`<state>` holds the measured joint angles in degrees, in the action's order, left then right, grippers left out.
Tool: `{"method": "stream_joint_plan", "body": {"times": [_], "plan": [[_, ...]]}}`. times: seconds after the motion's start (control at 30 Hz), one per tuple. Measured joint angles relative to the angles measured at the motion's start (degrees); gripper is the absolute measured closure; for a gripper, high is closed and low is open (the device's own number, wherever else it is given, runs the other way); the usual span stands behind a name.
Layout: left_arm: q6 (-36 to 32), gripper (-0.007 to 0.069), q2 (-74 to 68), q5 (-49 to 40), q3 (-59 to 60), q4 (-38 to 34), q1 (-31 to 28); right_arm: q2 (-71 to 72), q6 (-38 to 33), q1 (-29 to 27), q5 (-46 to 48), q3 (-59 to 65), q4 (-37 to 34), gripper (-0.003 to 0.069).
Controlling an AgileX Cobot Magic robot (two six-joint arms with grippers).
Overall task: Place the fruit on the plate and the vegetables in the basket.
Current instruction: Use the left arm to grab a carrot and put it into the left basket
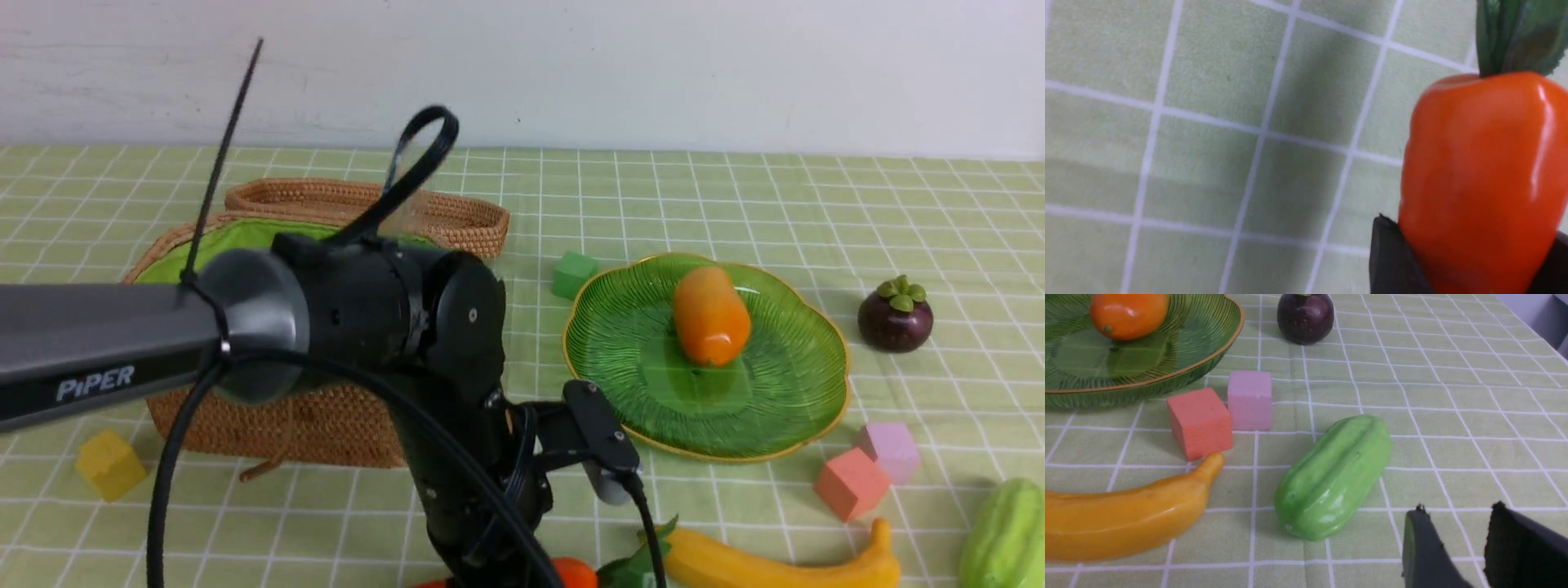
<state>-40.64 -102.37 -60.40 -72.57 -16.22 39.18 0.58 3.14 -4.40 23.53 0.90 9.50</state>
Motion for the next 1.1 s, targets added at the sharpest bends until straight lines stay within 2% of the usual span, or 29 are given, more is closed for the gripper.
{"method": "stream_joint_plan", "body": {"times": [0.1, 0.23, 0.37, 0.47, 0.7, 0.77, 1.1], "plan": [[2.5, 0.0281, 3.7, -5.4, -3.8, 5.5, 0.0, 0.0, 0.0, 0.0, 0.0, 0.0, 0.0, 0.0418], [4.4, 0.0281, 11.0, -6.6, -6.4, 14.3, 0.0, 0.0, 0.0, 0.0, 0.0, 0.0, 0.0, 0.0418], [7.3, 0.0281, 17.2, -1.7, -7.0, 27.9, -1.0, 0.0, 0.0, 0.0, 0.0, 0.0, 0.0, 0.0418], [9.3, 0.0281, 19.2, 4.8, -7.0, 34.1, -4.7, 0.0, 0.0, 0.0, 0.0, 0.0, 0.0, 0.0418], [9.8, 0.0281, 14.5, 18.3, -7.0, 36.5, -16.4, 0.0, 0.0, 0.0, 0.0, 0.0, 0.0, 0.0418], [9.8, 0.0281, 11.8, 20.4, -7.0, 36.6, -18.2, 0.0, 0.0, 0.0, 0.0, 0.0, 0.0, 0.0418], [10.2, 0.0265, 3.4, 24.2, -7.0, 36.6, -19.4, 0.0, 0.0, 0.0, 0.0, 0.0, 0.0, 0.0418]]}}
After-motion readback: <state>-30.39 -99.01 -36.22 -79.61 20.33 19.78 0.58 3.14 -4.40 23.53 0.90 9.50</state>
